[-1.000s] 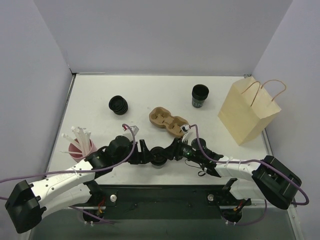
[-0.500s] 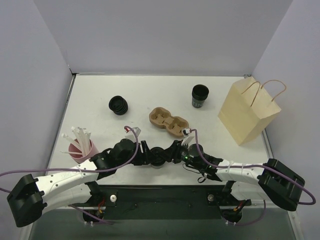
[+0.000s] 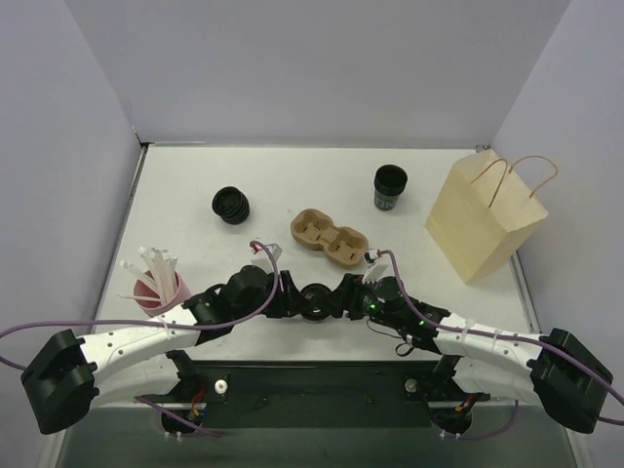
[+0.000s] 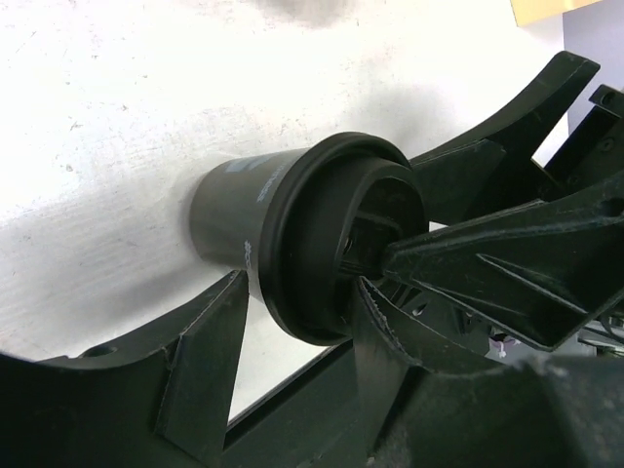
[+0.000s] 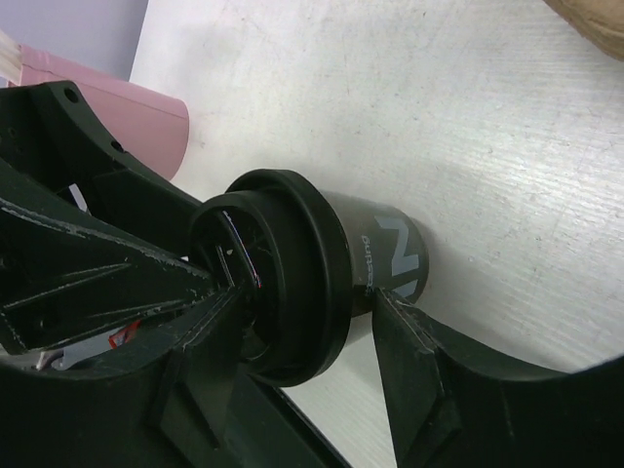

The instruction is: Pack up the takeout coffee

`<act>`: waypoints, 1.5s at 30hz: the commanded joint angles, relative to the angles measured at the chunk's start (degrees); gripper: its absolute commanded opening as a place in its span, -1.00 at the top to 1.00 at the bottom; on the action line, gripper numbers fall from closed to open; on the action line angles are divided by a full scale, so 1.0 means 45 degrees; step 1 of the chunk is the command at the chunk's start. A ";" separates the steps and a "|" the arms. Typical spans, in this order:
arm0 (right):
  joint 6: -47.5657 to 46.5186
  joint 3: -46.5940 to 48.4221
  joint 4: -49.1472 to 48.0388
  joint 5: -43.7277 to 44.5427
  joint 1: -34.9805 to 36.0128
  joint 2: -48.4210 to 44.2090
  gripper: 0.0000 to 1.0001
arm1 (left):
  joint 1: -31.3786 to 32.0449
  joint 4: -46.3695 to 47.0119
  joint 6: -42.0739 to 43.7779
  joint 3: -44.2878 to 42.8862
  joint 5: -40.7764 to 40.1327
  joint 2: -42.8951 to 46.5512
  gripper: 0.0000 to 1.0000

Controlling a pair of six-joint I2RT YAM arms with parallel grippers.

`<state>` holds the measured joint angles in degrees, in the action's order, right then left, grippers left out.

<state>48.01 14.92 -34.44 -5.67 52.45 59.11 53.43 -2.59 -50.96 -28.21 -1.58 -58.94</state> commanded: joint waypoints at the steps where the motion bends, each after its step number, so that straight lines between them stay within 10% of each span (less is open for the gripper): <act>1: -0.0648 0.0512 0.1908 -0.2349 -0.0988 -0.0731 -0.10 | -0.0232 -0.1260 0.0719 0.0174 -0.0742 -0.0672 -0.10; 16: -0.2212 0.1899 0.4293 -0.5146 -0.4348 -0.1945 0.10 | -0.1131 -0.1163 0.1538 -0.0372 -0.0039 -0.1492 -0.09; 45: -0.1118 0.0494 0.2243 -0.5146 -0.4643 -0.0304 0.44 | -0.0858 -0.0401 0.1227 0.0017 -0.0058 -0.2645 -0.01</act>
<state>42.46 18.59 -22.13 -30.24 31.88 56.90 49.08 5.43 -47.79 -31.33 0.82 -68.12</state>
